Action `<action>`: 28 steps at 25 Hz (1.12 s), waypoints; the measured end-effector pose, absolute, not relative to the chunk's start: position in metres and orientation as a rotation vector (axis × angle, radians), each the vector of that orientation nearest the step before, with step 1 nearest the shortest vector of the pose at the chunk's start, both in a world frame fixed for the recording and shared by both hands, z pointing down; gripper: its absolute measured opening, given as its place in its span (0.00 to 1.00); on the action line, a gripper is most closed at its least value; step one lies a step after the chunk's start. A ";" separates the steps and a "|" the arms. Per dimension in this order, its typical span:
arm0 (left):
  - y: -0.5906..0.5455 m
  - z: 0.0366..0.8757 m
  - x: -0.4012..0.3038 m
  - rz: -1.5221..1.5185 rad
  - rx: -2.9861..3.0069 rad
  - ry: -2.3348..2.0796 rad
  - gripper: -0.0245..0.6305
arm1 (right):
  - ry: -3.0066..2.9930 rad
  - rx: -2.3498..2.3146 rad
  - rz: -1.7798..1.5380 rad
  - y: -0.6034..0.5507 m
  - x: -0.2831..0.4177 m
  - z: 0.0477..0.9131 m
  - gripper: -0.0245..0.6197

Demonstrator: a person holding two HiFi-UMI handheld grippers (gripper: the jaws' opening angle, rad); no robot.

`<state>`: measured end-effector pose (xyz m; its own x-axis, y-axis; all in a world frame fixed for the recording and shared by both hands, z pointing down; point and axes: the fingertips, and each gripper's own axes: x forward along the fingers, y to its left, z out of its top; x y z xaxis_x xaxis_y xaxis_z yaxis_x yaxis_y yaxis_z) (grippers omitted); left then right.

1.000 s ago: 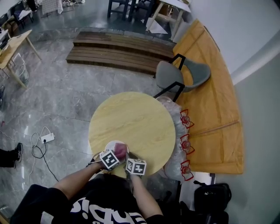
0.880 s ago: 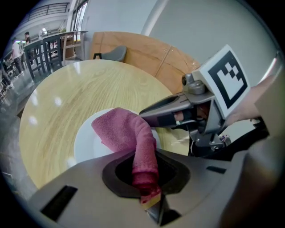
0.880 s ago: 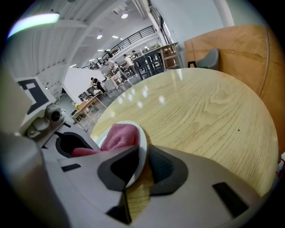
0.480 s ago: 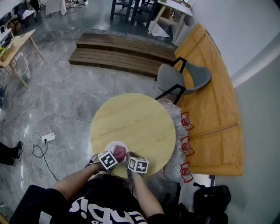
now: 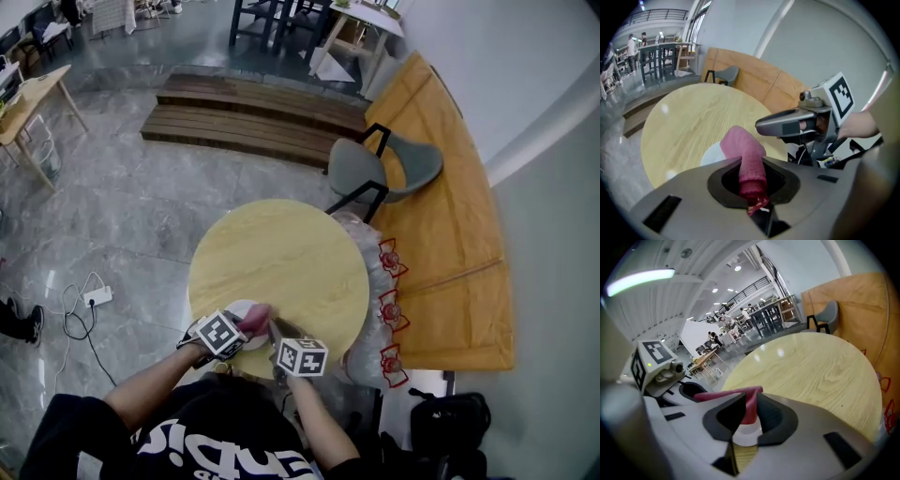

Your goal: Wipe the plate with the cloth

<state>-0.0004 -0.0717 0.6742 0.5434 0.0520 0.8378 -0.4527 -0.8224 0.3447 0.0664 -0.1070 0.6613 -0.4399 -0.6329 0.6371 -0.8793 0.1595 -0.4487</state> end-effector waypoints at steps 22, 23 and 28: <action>-0.089 0.419 -0.003 0.161 2.926 -0.872 0.12 | -2.407 1.929 0.307 -0.053 0.076 0.431 0.09; -0.087 0.418 -0.004 0.154 2.930 -0.871 0.12 | -2.406 1.928 0.304 -0.051 0.076 0.432 0.09; -0.081 0.415 -0.004 0.145 2.938 -0.870 0.12 | -2.419 1.917 0.299 -0.048 0.069 0.427 0.07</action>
